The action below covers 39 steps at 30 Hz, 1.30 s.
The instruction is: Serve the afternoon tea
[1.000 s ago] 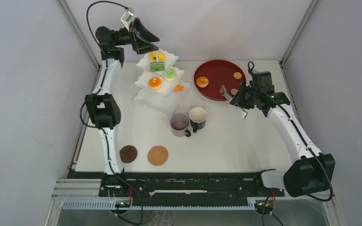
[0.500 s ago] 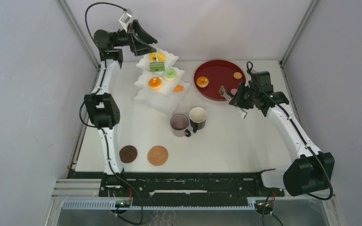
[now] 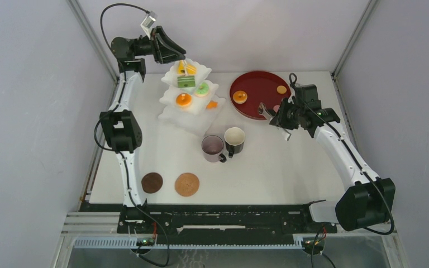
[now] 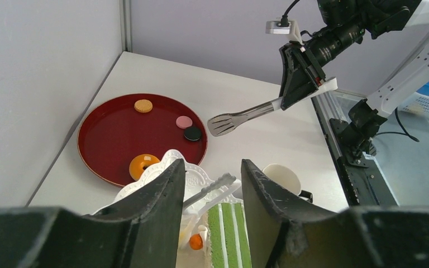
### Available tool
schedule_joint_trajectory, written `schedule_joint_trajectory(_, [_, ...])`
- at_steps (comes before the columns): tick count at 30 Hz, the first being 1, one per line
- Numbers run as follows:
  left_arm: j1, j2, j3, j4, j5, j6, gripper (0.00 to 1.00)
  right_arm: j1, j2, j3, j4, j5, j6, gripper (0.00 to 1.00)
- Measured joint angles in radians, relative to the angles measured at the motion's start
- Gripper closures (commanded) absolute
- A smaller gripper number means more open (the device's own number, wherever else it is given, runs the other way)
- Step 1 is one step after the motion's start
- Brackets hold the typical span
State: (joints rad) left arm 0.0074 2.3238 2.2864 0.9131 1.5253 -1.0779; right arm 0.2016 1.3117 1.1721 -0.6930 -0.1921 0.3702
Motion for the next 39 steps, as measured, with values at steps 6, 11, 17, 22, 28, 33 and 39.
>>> schedule_joint_trajectory(6, [0.0,0.0,0.0,0.011,-0.005,-0.013,0.8,0.003,0.002,0.0,0.0,0.0,0.0,0.93])
schedule_joint_trajectory(11, [0.002,0.0,0.0,0.028,-0.02,-0.016,0.89,0.003,0.008,0.0,0.0,0.0,0.002,0.93])
schedule_joint_trajectory(17, [0.006,0.0,0.0,0.03,-0.022,-0.023,0.57,0.003,0.014,0.0,0.0,-0.001,0.002,0.93])
schedule_joint_trajectory(22, [0.012,0.0,0.0,0.037,-0.031,-0.034,0.37,0.004,0.017,0.0,0.0,-0.001,0.002,0.93])
schedule_joint_trajectory(28, [0.018,0.0,-0.006,0.095,-0.048,-0.087,0.21,0.004,0.018,0.0,0.001,-0.002,0.002,0.93])
schedule_joint_trajectory(33, [0.029,0.0,-0.051,0.226,-0.057,-0.195,0.01,0.005,0.021,0.0,0.001,-0.002,0.003,0.93])
schedule_joint_trajectory(39, [0.035,-0.008,-0.135,0.344,-0.056,-0.288,0.0,0.01,0.022,0.0,0.001,-0.003,0.003,0.93])
